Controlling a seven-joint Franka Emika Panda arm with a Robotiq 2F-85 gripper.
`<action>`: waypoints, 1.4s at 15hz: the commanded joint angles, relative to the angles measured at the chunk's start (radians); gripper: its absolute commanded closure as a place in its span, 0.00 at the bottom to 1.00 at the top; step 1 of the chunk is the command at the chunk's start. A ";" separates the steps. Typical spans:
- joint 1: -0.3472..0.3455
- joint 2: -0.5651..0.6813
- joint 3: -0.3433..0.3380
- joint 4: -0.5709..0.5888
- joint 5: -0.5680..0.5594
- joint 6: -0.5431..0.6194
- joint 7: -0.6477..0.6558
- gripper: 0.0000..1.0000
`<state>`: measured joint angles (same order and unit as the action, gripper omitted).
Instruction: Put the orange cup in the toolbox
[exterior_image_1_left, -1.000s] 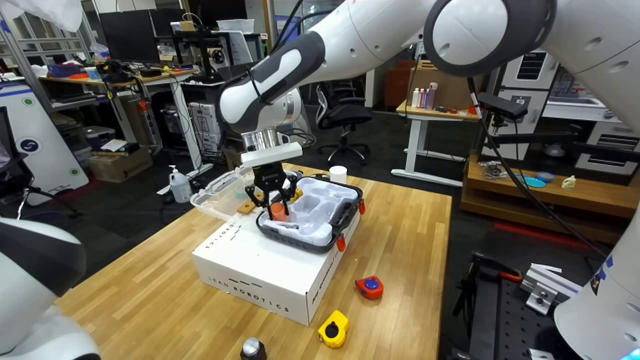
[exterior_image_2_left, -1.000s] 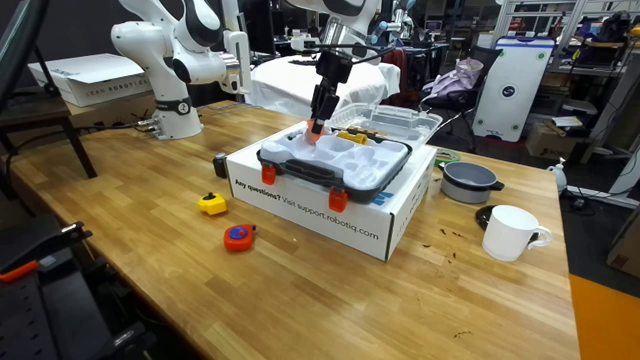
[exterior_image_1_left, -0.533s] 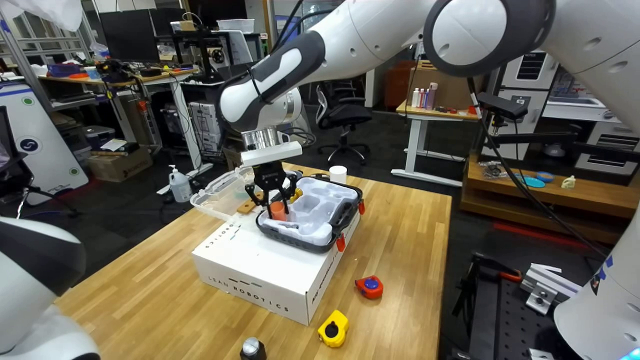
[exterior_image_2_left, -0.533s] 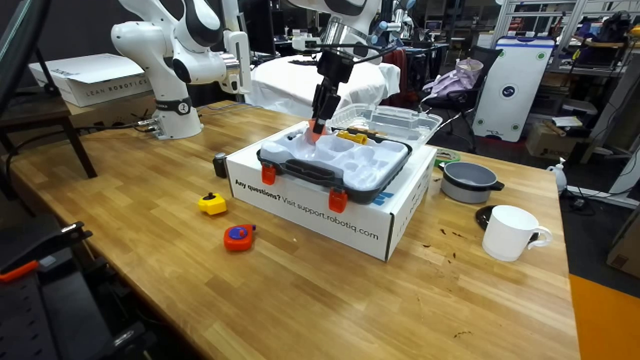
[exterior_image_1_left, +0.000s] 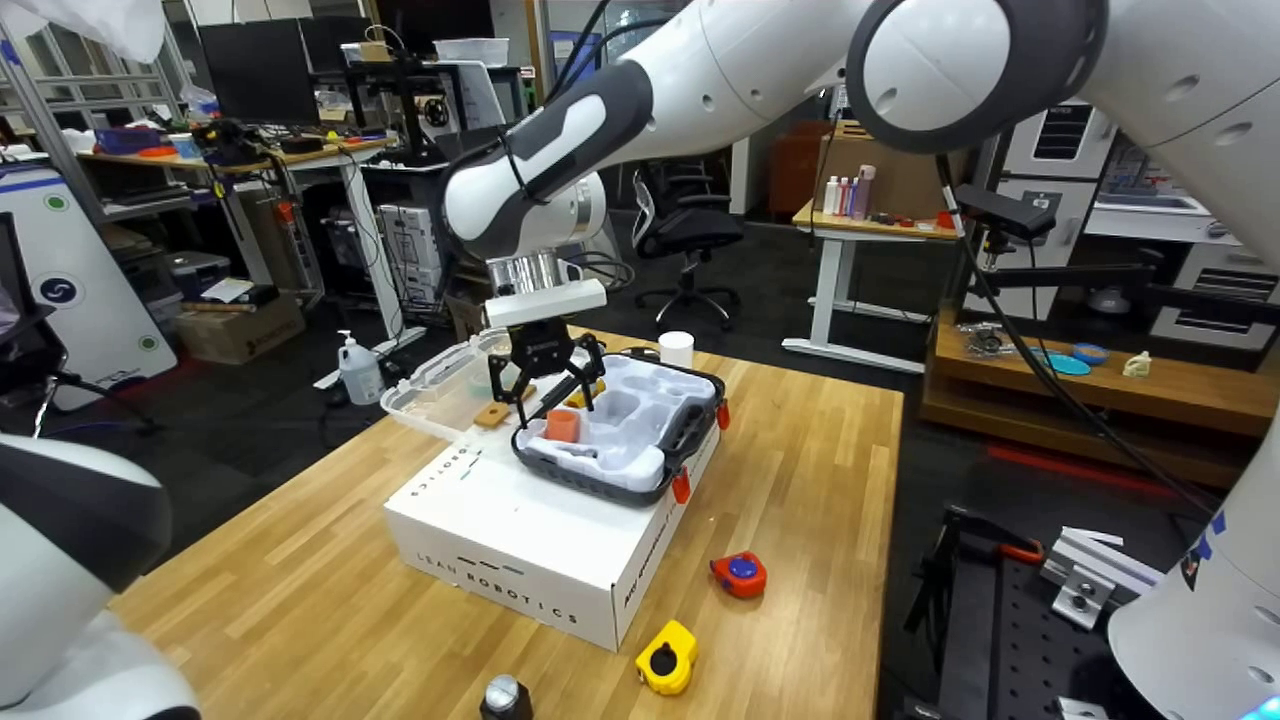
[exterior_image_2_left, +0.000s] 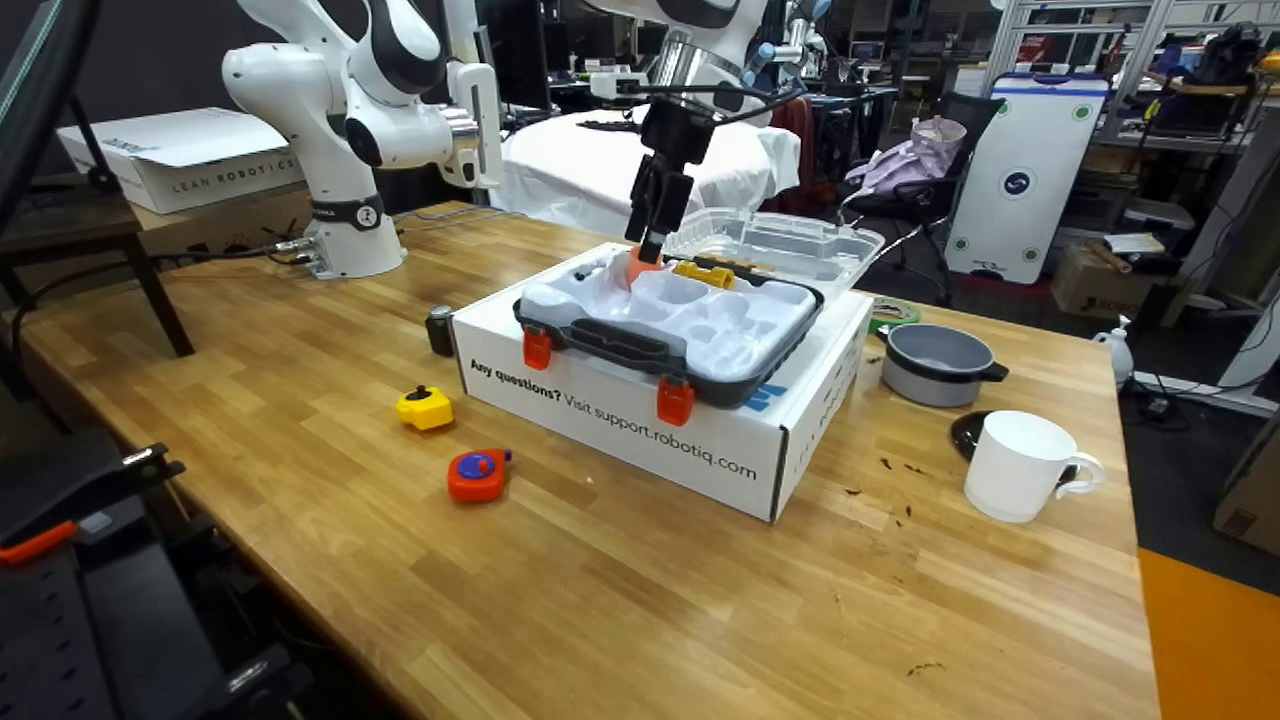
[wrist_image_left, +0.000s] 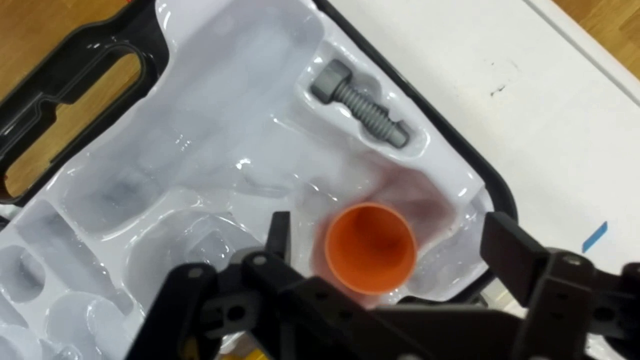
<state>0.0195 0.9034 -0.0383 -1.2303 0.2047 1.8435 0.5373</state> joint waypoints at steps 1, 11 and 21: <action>0.002 -0.054 0.000 -0.029 0.008 -0.007 -0.022 0.00; 0.029 -0.472 -0.004 -0.446 -0.043 0.017 -0.143 0.00; 0.016 -0.813 0.014 -0.908 -0.103 -0.008 -0.145 0.00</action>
<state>0.0462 0.0859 -0.0340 -2.1456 0.1027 1.8381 0.3923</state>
